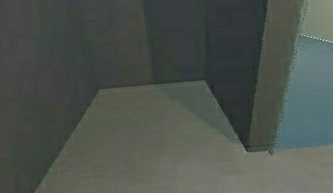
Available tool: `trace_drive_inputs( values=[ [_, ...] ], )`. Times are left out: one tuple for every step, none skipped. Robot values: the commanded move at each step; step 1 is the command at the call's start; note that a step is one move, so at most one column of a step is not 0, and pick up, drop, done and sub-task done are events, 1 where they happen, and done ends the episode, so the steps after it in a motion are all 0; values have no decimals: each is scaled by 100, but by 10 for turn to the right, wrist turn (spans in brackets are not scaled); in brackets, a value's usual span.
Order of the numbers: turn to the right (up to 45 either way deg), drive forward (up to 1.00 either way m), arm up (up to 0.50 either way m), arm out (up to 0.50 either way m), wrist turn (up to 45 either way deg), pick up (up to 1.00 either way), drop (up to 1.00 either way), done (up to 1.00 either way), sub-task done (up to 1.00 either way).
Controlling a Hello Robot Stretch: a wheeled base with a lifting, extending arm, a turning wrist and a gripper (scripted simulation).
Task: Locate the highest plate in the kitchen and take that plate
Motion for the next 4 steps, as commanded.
trace_drive_inputs(
  values=[
    [0,25,0,0,0,0,0,0,0],
    [450,0,0,0,0,0,0,0,0],
    [180,0,0,0,0,0,0,0,0],
    [0,100,0,0,0,0,0,0,0]
  ],
)
